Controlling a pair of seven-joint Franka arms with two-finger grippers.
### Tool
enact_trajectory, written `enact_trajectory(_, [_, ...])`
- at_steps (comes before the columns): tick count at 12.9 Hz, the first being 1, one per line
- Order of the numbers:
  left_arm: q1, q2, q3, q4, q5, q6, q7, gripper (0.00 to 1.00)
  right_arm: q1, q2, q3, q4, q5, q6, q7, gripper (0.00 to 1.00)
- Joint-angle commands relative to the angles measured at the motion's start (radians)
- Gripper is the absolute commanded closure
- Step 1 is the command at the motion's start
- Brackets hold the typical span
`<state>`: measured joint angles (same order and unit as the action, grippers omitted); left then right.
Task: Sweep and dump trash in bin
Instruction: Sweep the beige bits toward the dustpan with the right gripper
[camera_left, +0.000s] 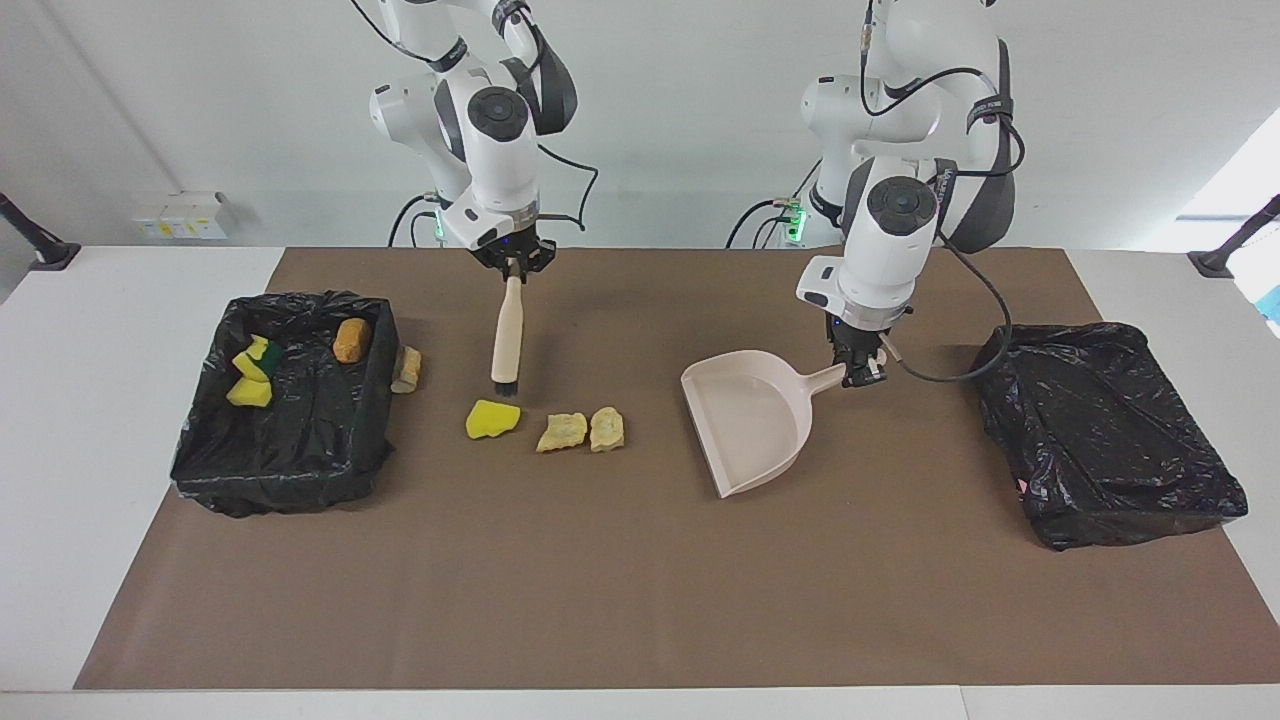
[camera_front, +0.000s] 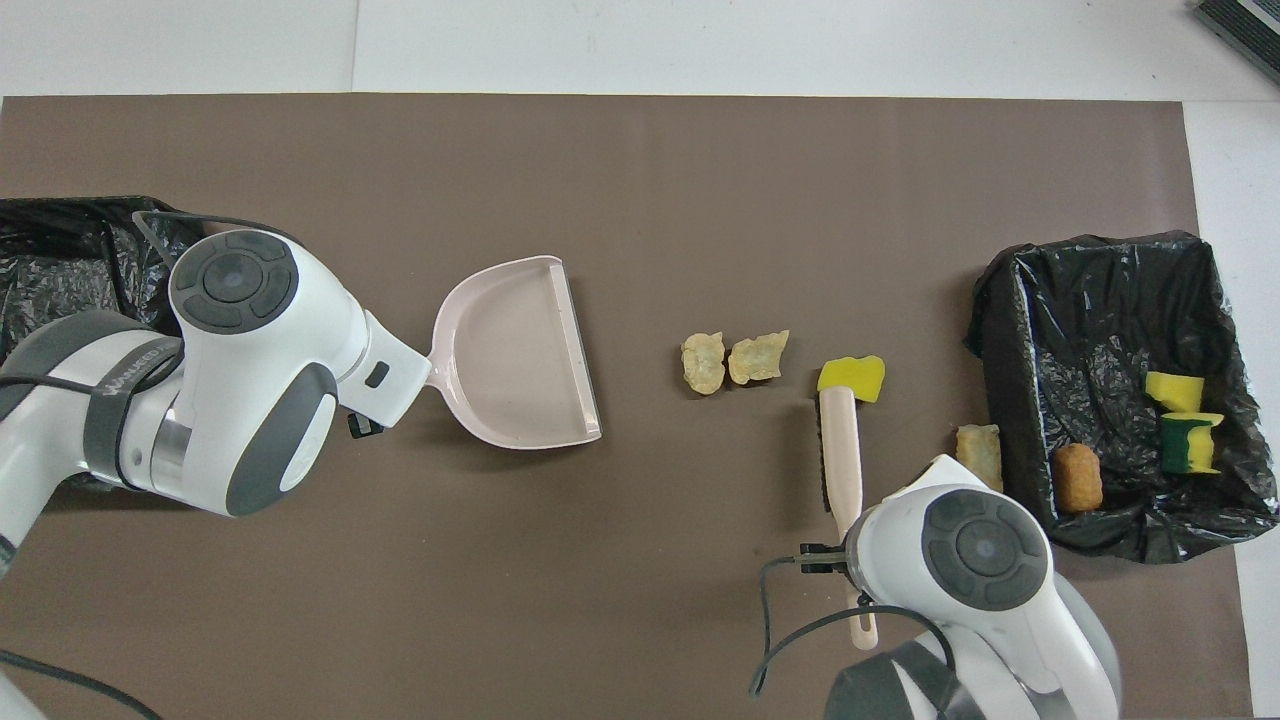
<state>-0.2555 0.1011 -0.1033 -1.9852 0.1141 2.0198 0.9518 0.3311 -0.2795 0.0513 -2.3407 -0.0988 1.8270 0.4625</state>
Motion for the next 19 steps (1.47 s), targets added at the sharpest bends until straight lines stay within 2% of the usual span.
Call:
enact_trajectory(1, [-0.008, -0.032, 0.005, -0.037, 0.013, 0.034, -0.033, 1.0, -0.065, -0.006, 0.001, 0.002, -0.112, -0.063, -0.022, 1.0])
enact_trajectory(3, [-0.008, -0.032, 0.005, -0.037, 0.013, 0.034, -0.042, 1.0, -0.101, -0.039, 0.004, -0.066, -0.179, -0.074, -0.039, 1.0])
enact_trajectory(7, [-0.008, -0.032, 0.004, -0.037, 0.01, 0.036, -0.05, 1.0, -0.207, -0.072, 0.004, -0.155, -0.231, -0.008, -0.091, 1.0])
enact_trajectory(9, [-0.008, -0.032, 0.004, -0.035, 0.009, 0.036, -0.05, 1.0, -0.221, -0.069, 0.001, -0.192, -0.229, 0.044, -0.085, 1.0])
enact_trajectory(12, [-0.008, -0.032, 0.004, -0.035, 0.006, 0.039, -0.051, 1.0, -0.21, -0.021, 0.004, -0.229, -0.2, 0.107, -0.103, 1.0])
enact_trajectory(16, [-0.007, -0.032, 0.004, -0.035, 0.004, 0.04, -0.051, 1.0, -0.156, 0.032, 0.005, -0.194, 0.029, 0.219, -0.176, 1.0])
enact_trajectory(19, [-0.007, -0.026, 0.004, -0.037, 0.004, 0.037, -0.048, 1.0, -0.025, 0.118, 0.013, -0.048, 0.192, 0.196, -0.127, 1.0])
